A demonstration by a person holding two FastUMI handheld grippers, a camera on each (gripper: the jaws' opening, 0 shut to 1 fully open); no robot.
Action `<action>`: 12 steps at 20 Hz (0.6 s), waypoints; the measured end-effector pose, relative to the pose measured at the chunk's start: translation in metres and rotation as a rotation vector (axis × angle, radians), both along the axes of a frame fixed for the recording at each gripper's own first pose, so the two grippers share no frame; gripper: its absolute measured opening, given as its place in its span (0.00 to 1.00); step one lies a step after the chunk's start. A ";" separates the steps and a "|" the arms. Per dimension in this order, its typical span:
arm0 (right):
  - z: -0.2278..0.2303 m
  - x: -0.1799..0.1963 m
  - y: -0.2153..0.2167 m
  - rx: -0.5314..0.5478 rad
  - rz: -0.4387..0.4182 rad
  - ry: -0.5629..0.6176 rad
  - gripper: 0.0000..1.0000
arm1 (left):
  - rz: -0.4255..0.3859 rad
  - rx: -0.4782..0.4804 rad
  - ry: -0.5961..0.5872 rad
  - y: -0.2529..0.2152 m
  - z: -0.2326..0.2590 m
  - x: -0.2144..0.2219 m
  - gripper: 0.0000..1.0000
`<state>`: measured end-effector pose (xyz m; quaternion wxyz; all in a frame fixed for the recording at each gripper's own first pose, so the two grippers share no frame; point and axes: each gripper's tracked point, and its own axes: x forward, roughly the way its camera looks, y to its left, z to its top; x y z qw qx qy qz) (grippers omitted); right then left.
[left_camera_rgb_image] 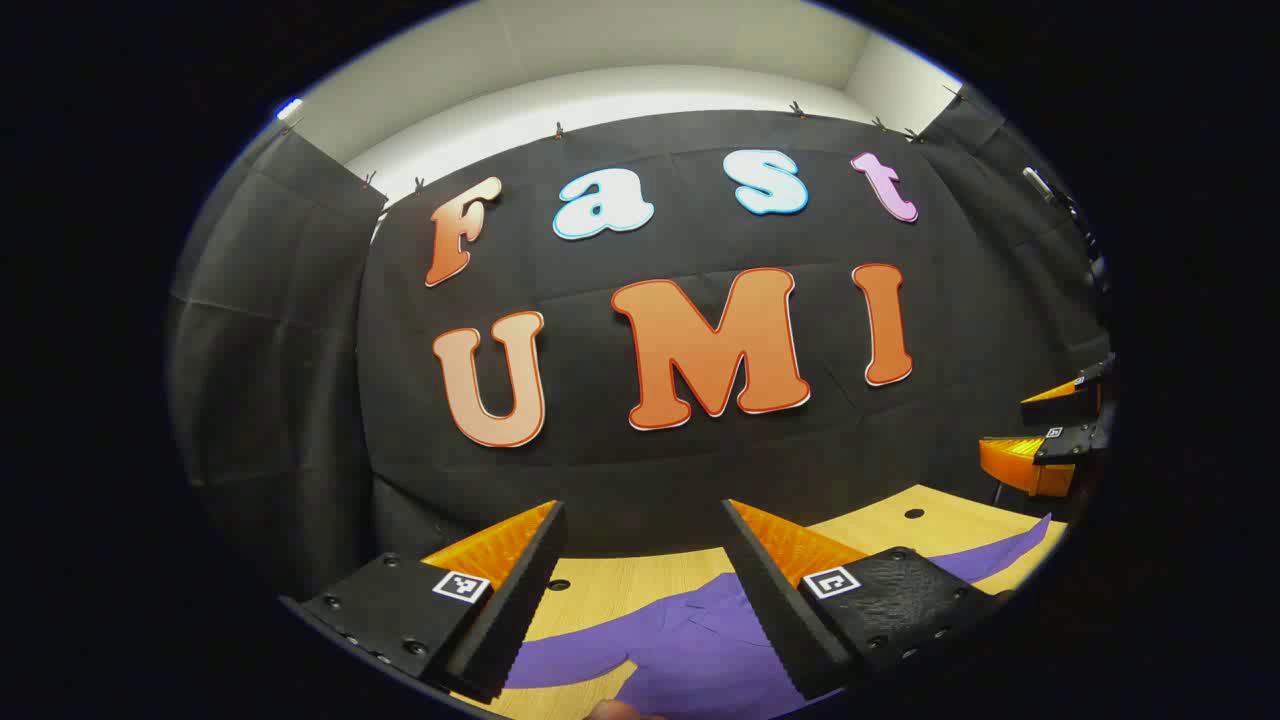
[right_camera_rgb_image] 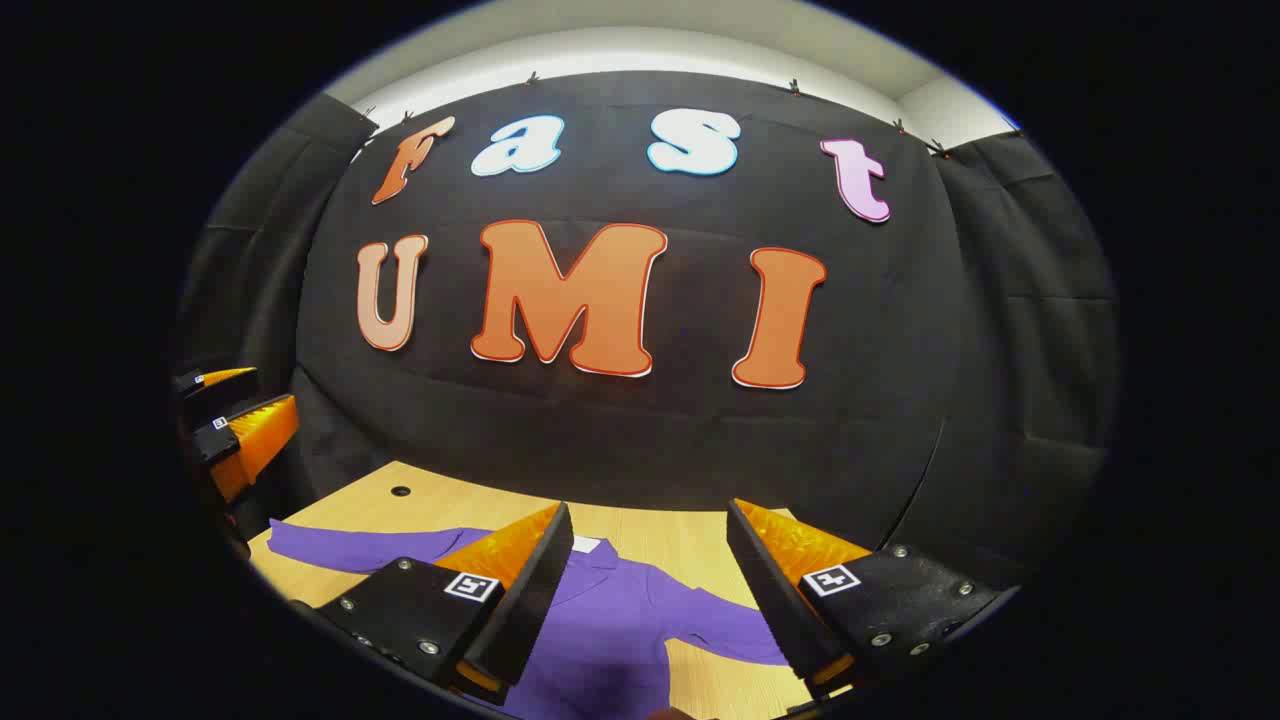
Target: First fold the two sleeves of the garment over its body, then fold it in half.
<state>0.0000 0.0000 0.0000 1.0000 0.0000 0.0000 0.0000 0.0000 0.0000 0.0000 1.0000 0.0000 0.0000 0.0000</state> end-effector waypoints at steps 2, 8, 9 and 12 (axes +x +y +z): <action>-0.001 0.003 -0.001 0.006 -0.002 0.006 0.94 | 0.009 -0.004 -0.009 0.002 0.001 -0.002 0.98; 0.000 0.008 0.002 -0.008 0.000 0.008 0.95 | 0.015 -0.007 0.000 0.007 -0.005 -0.002 0.98; 0.001 0.008 0.002 -0.010 -0.001 0.008 0.94 | 0.018 -0.006 -0.001 0.009 -0.005 -0.002 0.98; 0.001 0.007 0.010 -0.009 0.015 -0.001 0.94 | 0.008 -0.018 -0.006 0.010 -0.006 -0.002 0.98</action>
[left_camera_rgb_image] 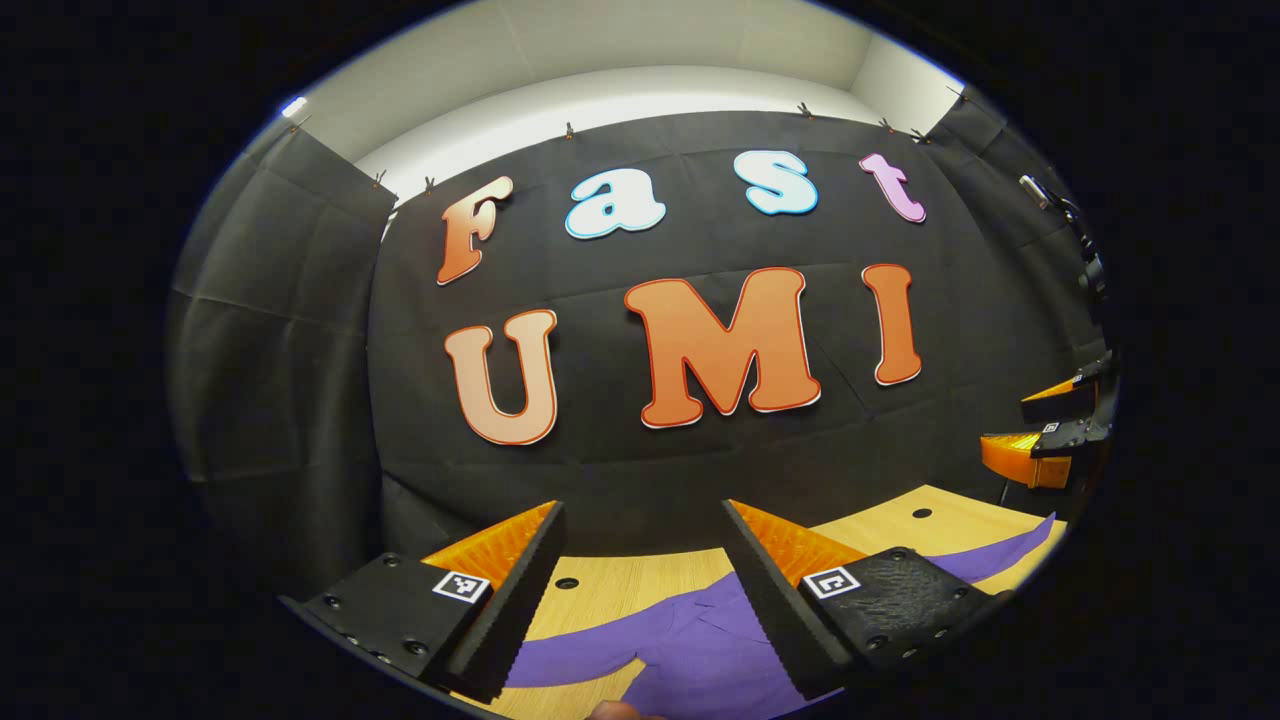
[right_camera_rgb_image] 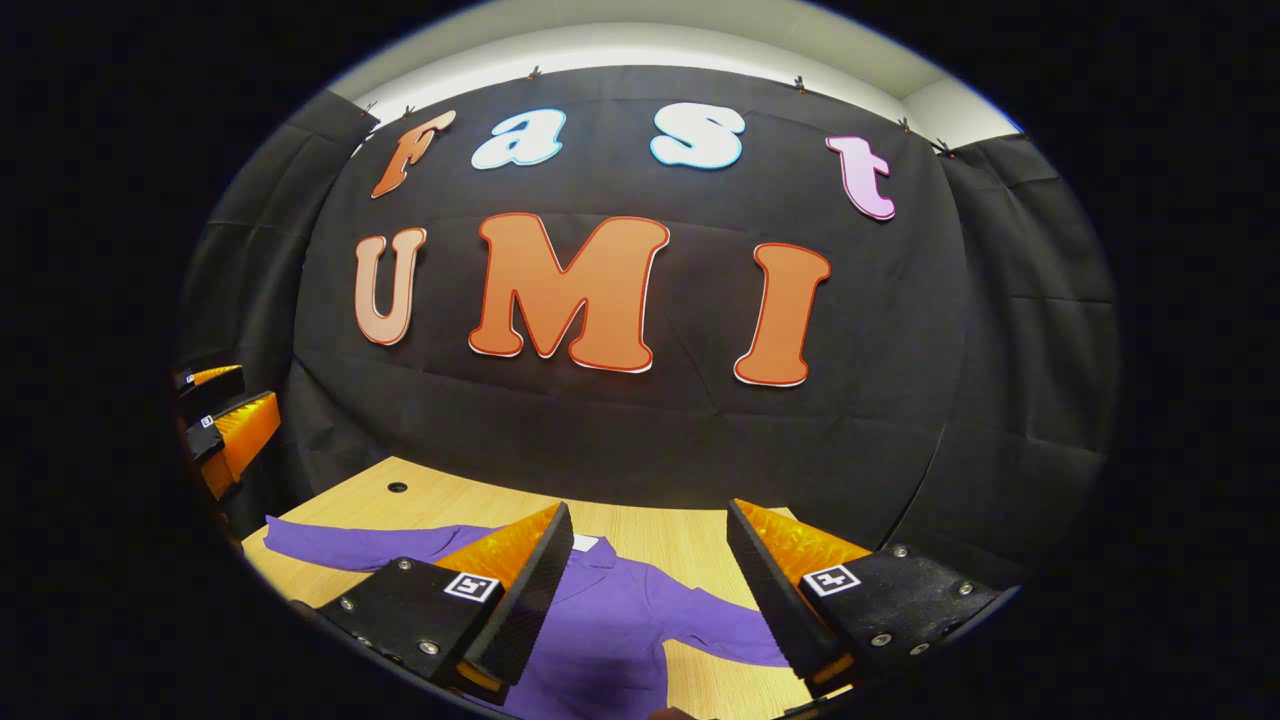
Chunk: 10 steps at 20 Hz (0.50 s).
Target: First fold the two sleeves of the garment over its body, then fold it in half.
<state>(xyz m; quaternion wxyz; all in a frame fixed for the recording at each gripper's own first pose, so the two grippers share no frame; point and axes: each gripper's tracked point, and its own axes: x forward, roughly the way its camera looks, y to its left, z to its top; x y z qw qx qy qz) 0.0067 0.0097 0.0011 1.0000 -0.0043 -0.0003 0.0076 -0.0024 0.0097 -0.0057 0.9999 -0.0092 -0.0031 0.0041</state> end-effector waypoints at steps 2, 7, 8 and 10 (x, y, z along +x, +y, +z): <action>-0.004 0.002 0.009 0.012 0.016 0.013 0.94 | -0.011 -0.013 0.002 0.000 -0.001 0.002 0.98; 0.000 0.004 0.019 -0.001 0.012 0.023 0.95 | -0.039 -0.017 -0.015 -0.004 0.001 0.005 0.98; 0.000 0.004 0.018 0.001 0.007 0.025 0.95 | -0.041 -0.014 -0.018 -0.002 0.001 0.005 0.98; -0.004 0.005 0.016 0.006 -0.010 0.041 0.94 | -0.046 -0.015 -0.018 0.002 0.000 0.003 0.98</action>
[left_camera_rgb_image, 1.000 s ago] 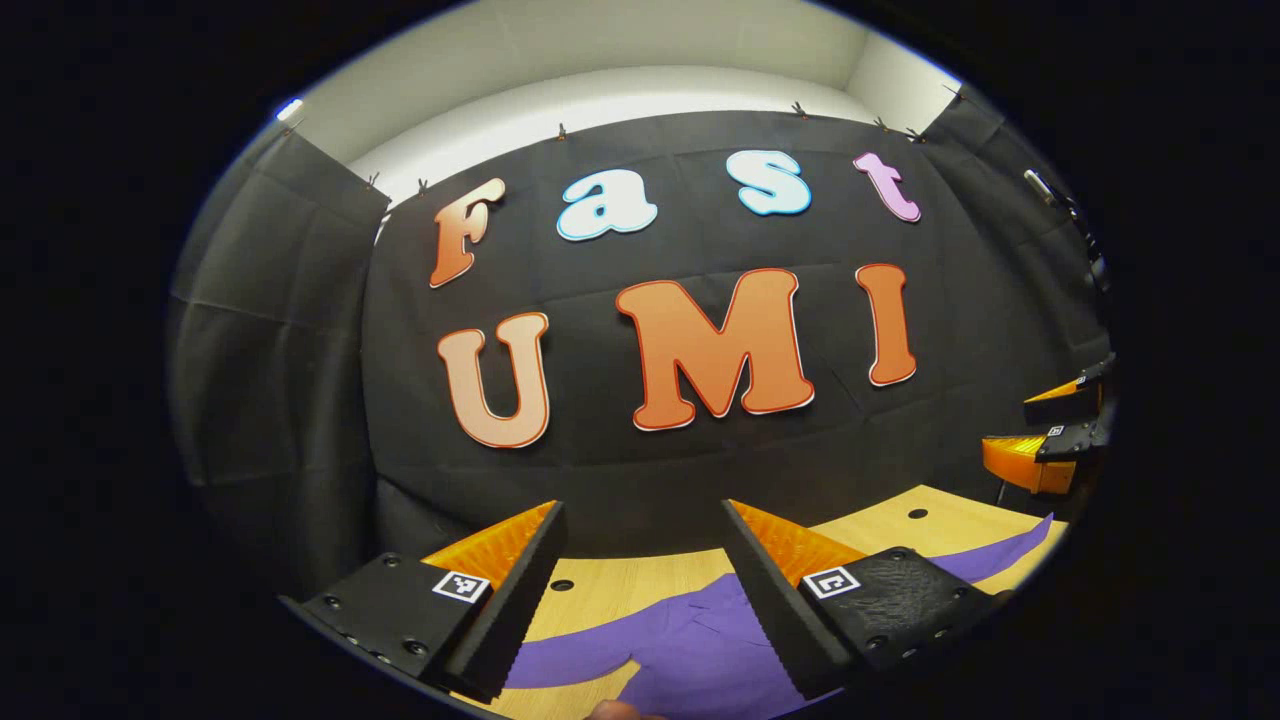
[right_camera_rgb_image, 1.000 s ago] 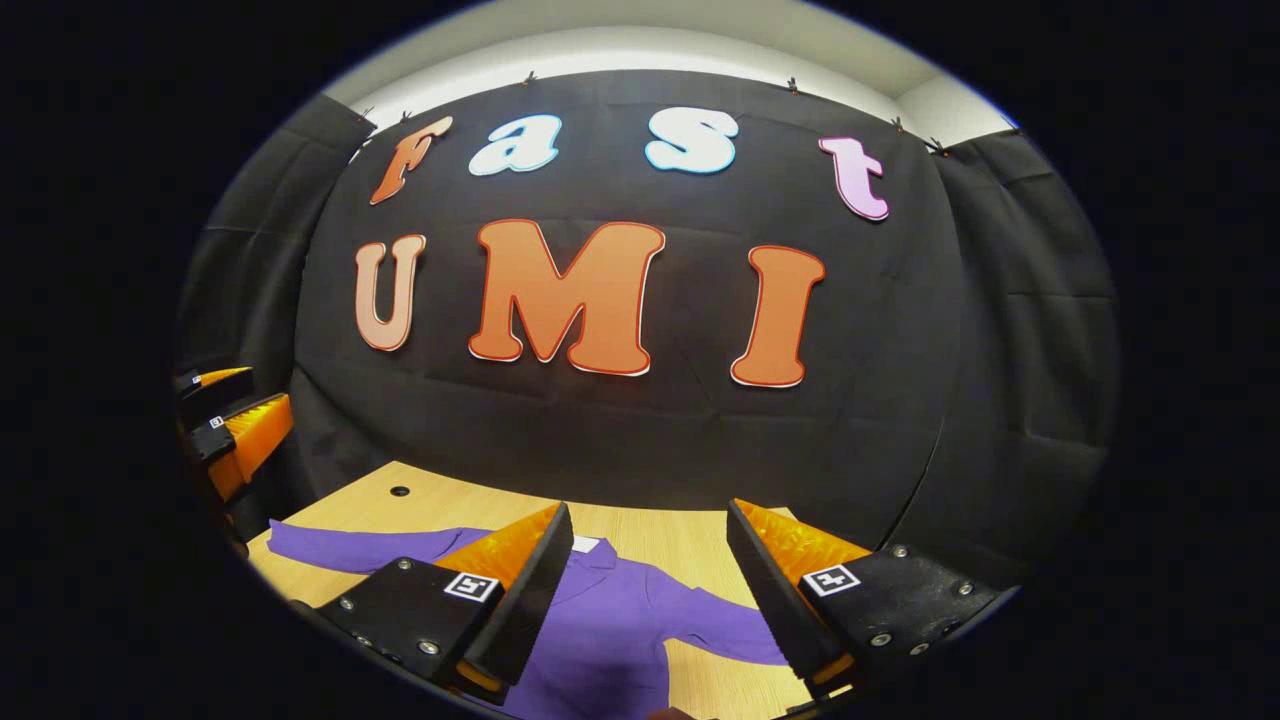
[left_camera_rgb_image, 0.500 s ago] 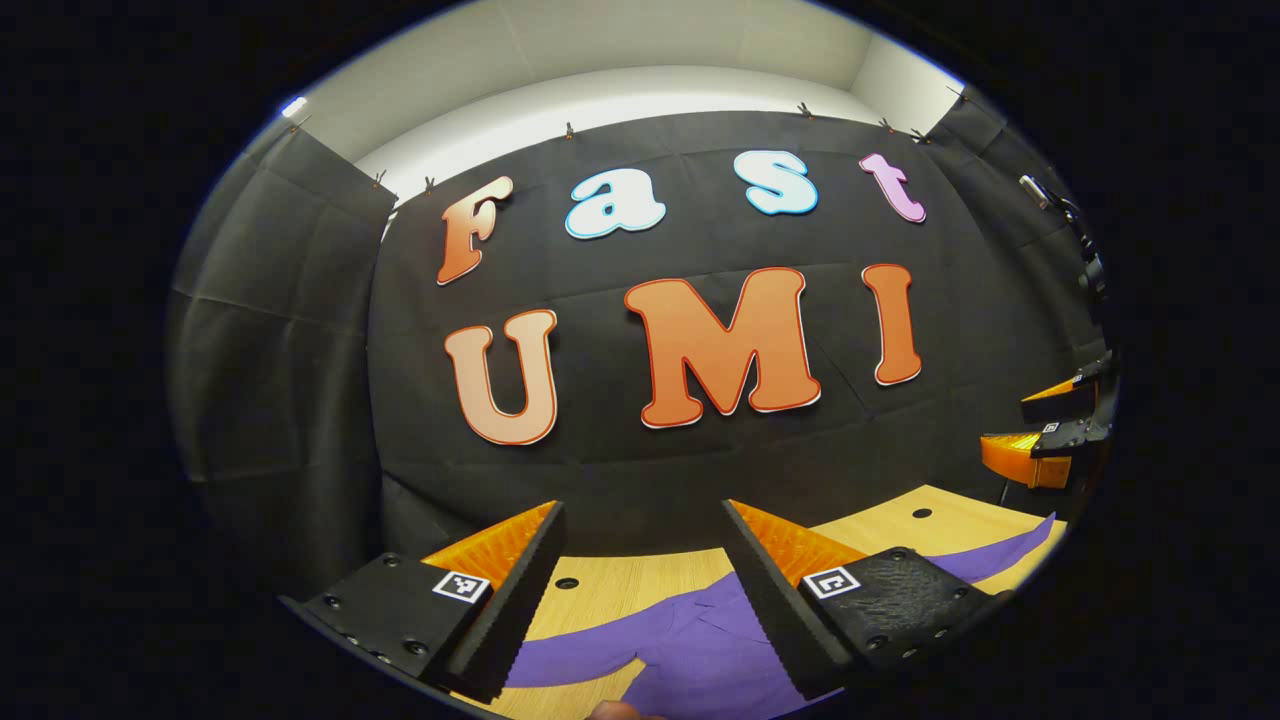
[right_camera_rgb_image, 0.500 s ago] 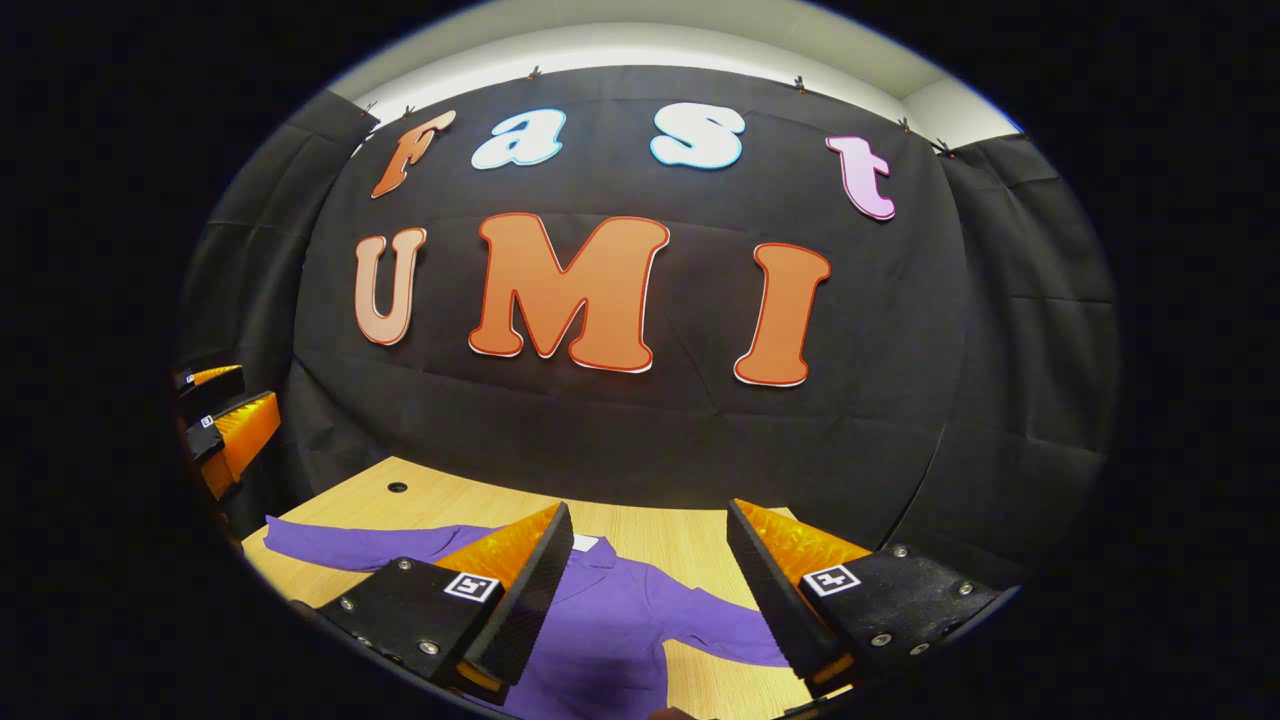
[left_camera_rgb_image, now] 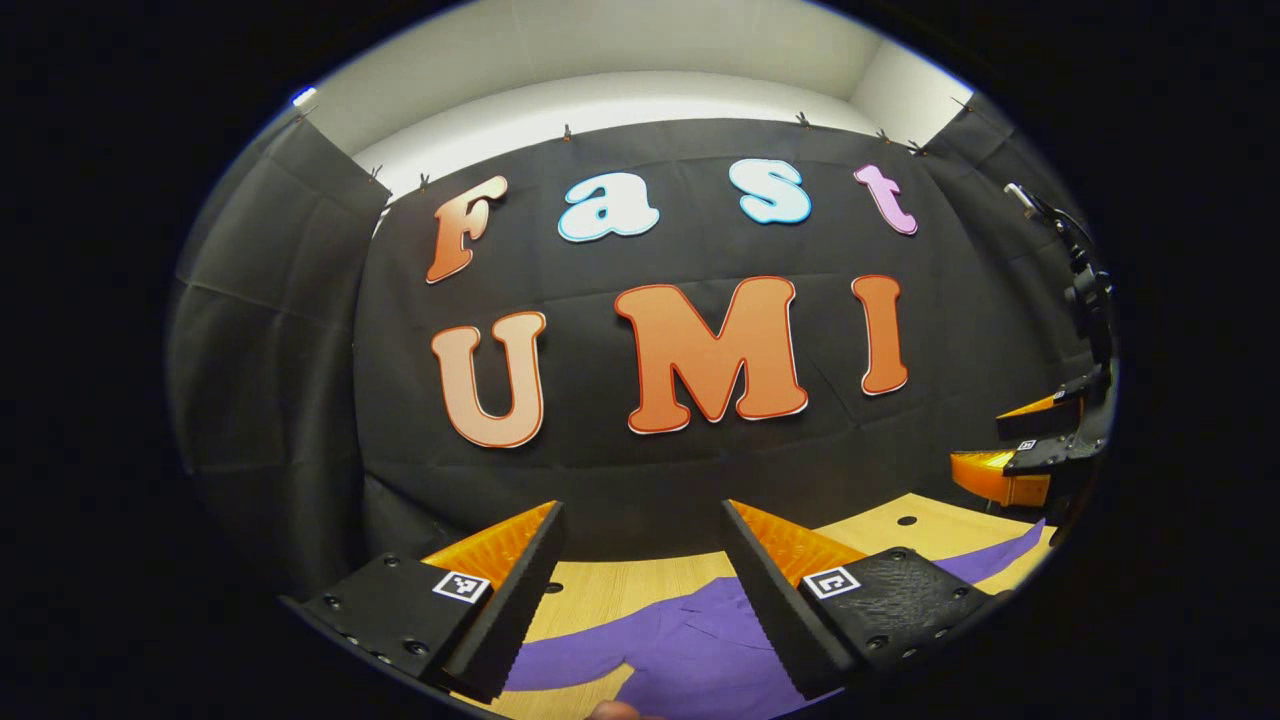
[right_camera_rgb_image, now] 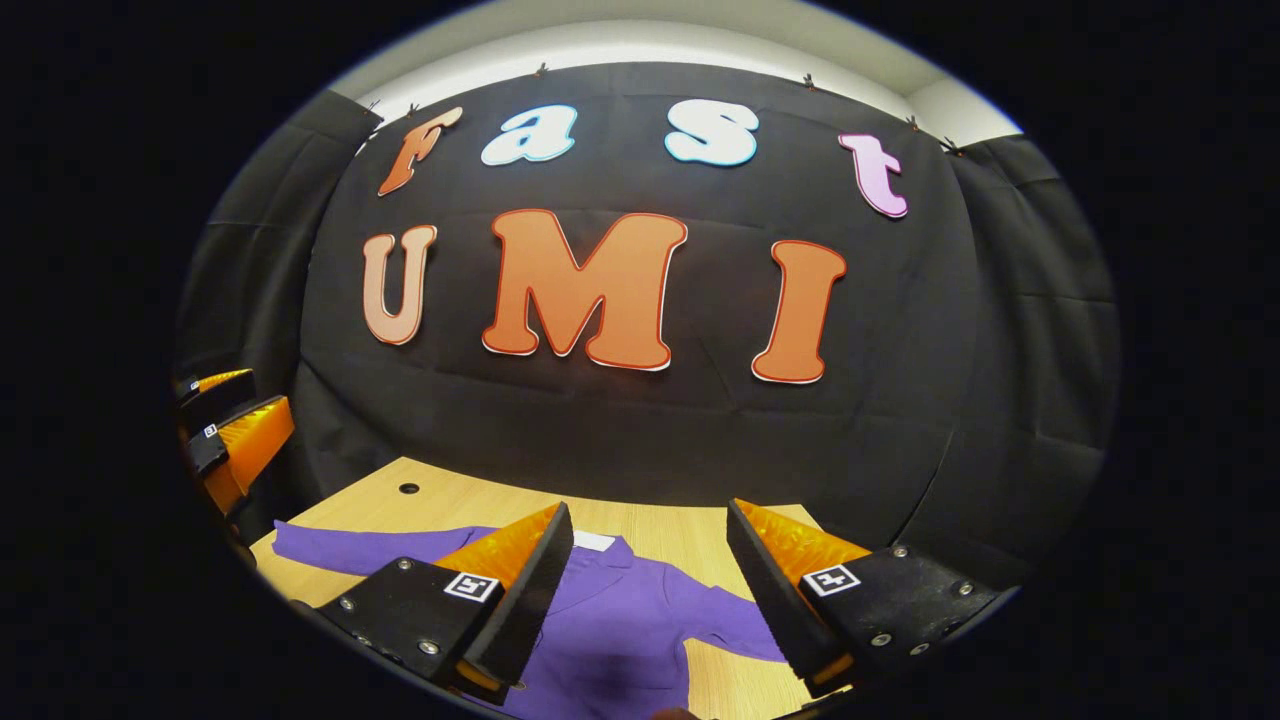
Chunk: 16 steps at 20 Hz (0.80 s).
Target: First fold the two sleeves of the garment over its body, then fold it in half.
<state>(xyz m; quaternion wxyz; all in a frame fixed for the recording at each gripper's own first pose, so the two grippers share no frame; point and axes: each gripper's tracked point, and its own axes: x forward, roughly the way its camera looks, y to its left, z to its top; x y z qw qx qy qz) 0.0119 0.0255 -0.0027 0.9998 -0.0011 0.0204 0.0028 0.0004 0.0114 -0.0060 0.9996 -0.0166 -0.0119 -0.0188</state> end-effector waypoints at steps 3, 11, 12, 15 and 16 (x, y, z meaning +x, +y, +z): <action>-0.013 -0.004 -0.001 0.014 -0.029 0.025 0.95 | 0.000 -0.013 -0.006 0.012 -0.002 -0.002 1.00; -0.032 -0.025 -0.010 -0.020 -0.133 0.073 0.94 | -0.057 -0.020 -0.020 0.026 -0.010 -0.011 0.98; -0.035 -0.027 -0.015 -0.028 -0.152 0.082 0.94 | -0.064 -0.021 -0.017 0.028 -0.012 -0.011 0.98; -0.046 -0.033 -0.034 -0.018 -0.195 0.122 0.95 | -0.072 -0.020 -0.020 0.031 -0.012 -0.014 0.98; -0.050 -0.034 -0.043 -0.023 -0.208 0.128 0.95 | -0.071 -0.018 -0.021 0.033 -0.013 -0.014 0.98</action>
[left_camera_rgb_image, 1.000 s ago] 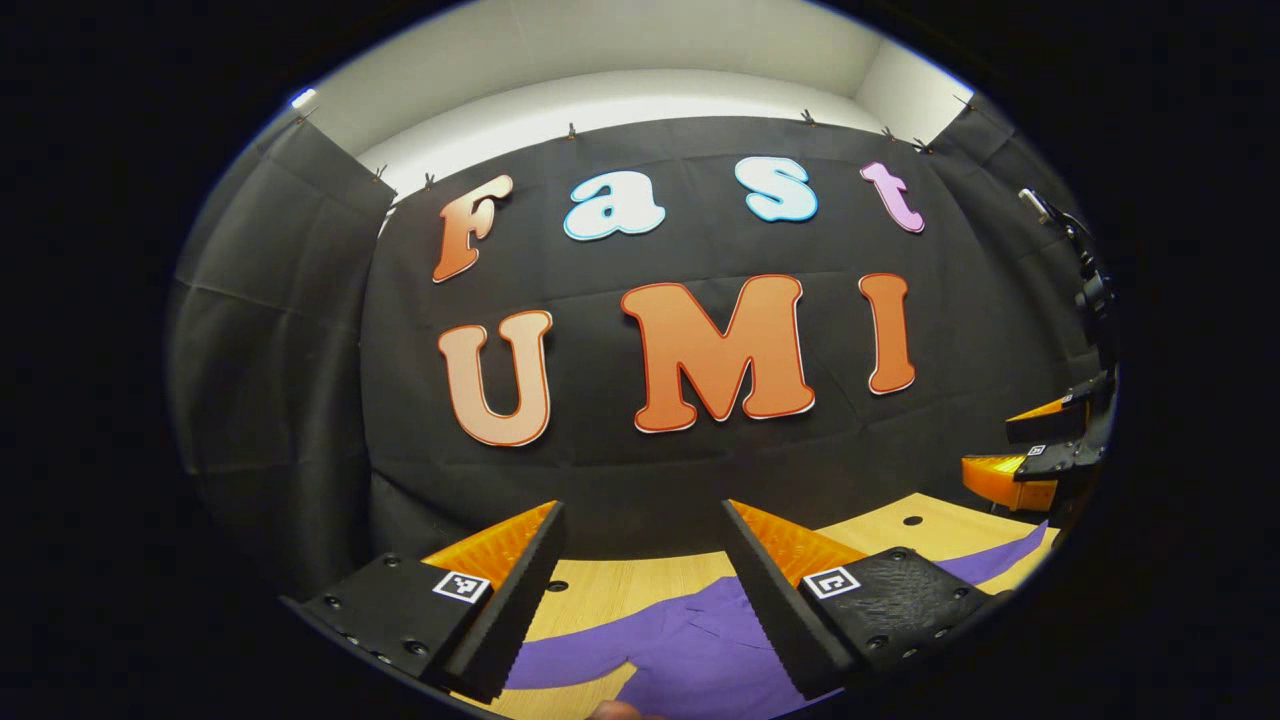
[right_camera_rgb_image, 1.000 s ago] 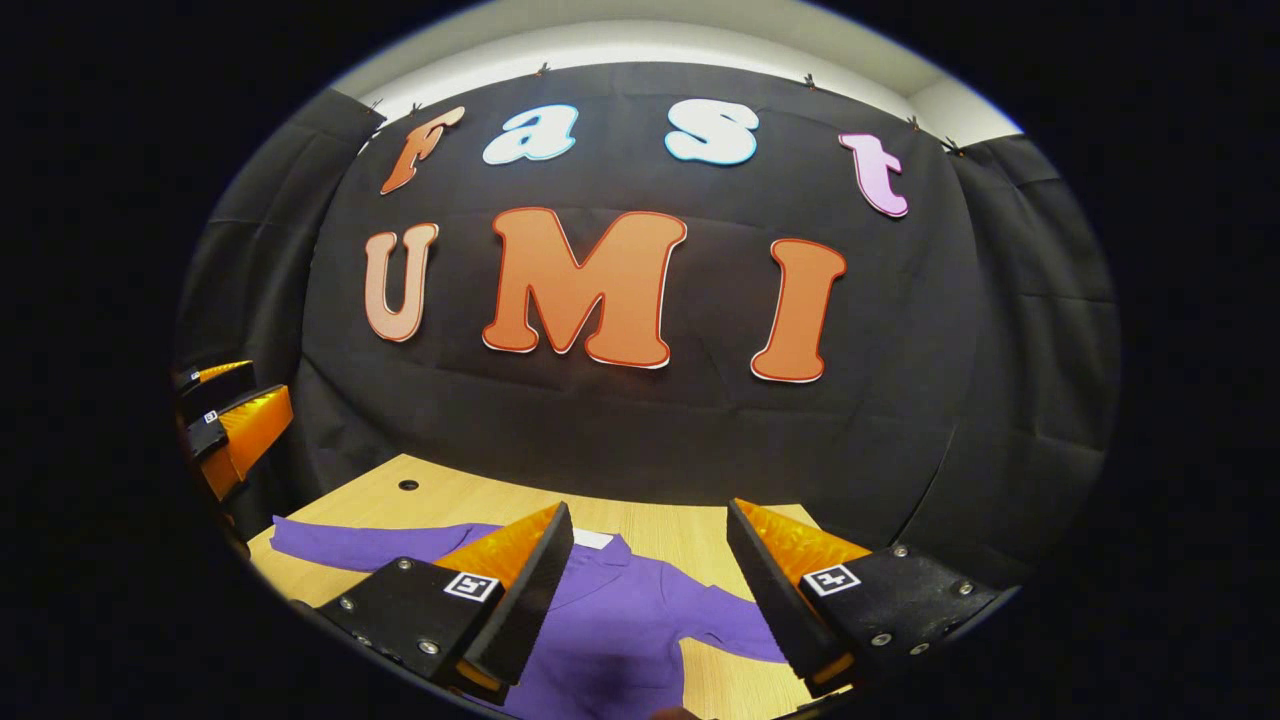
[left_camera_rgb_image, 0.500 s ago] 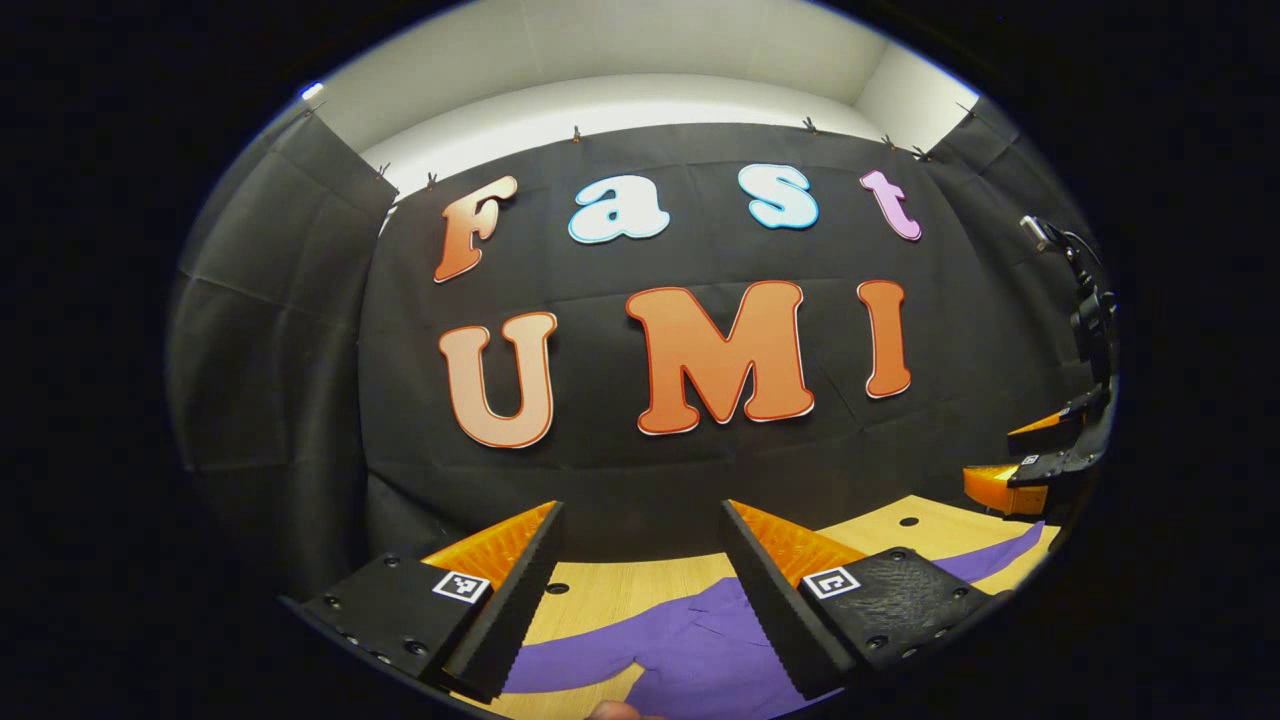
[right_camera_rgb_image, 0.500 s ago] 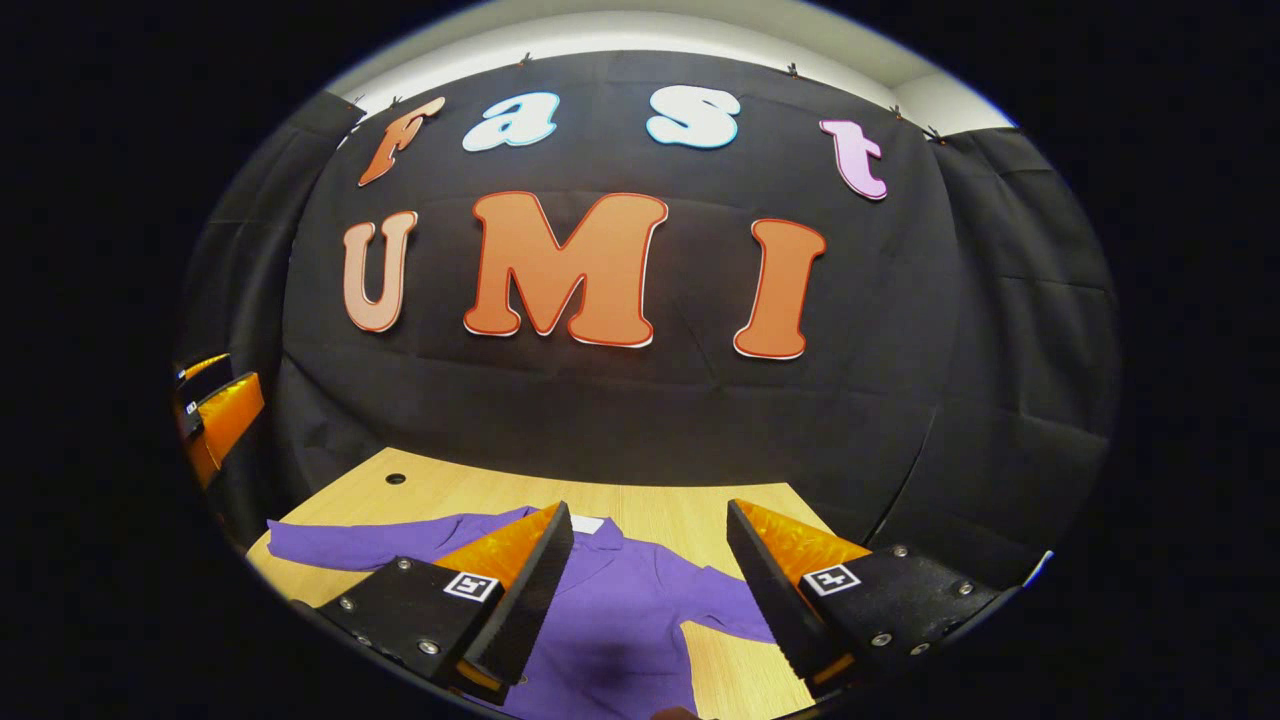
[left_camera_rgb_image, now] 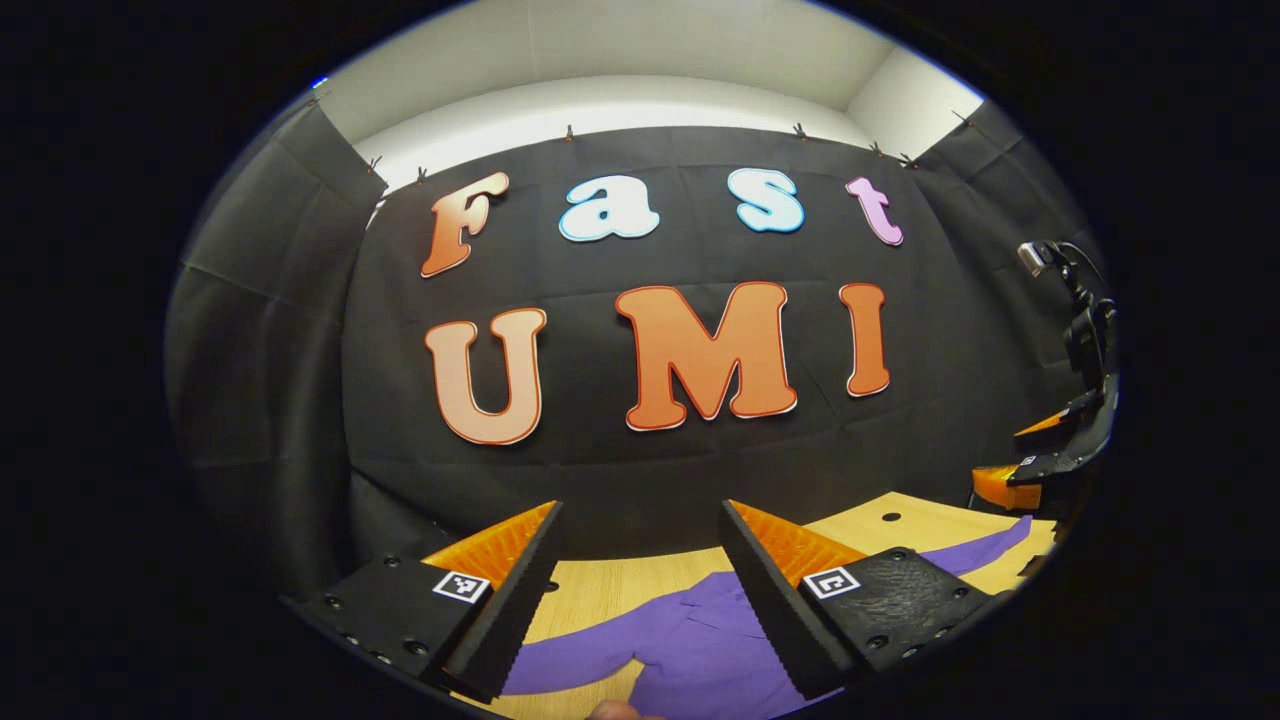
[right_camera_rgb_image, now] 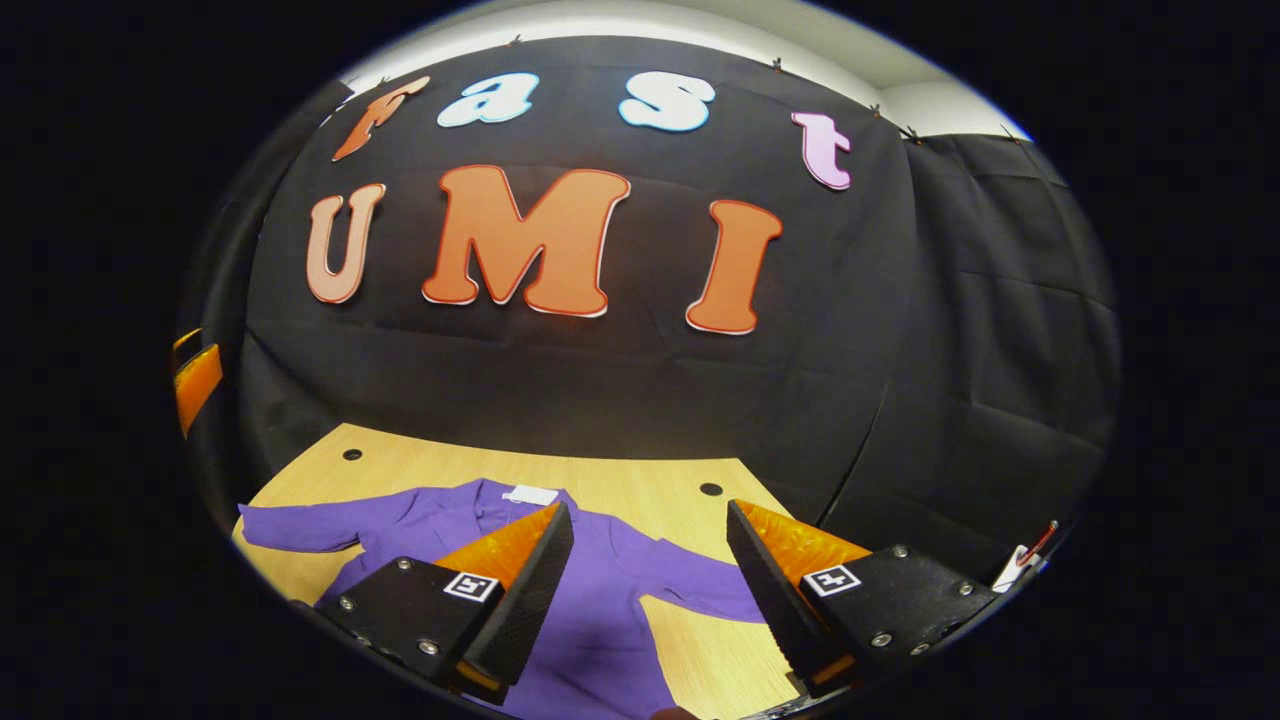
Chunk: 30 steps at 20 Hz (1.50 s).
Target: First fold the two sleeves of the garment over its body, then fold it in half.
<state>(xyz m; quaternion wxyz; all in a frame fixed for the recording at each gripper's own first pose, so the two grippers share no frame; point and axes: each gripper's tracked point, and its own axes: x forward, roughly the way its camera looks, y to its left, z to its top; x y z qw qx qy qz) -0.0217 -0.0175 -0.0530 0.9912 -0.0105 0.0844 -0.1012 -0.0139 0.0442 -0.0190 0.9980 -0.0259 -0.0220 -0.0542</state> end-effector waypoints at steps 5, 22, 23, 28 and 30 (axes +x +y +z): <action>-0.021 0.002 -0.066 -0.070 -0.087 0.076 0.95 | 0.065 0.024 0.018 0.008 -0.002 0.002 0.98; -0.139 0.046 -0.222 0.053 -0.219 0.502 0.96 | 0.121 0.075 0.081 -0.060 -0.003 0.023 0.98; -0.146 0.047 -0.227 0.074 -0.216 0.529 0.96 | 0.105 0.077 0.102 -0.067 -0.008 0.024 0.98; -0.183 0.056 -0.257 0.244 -0.220 0.623 0.96 | 0.095 0.081 0.163 -0.087 -0.024 0.026 0.98; -0.199 0.055 -0.266 0.325 -0.224 0.675 0.96 | 0.090 0.090 0.167 -0.095 -0.024 0.029 0.98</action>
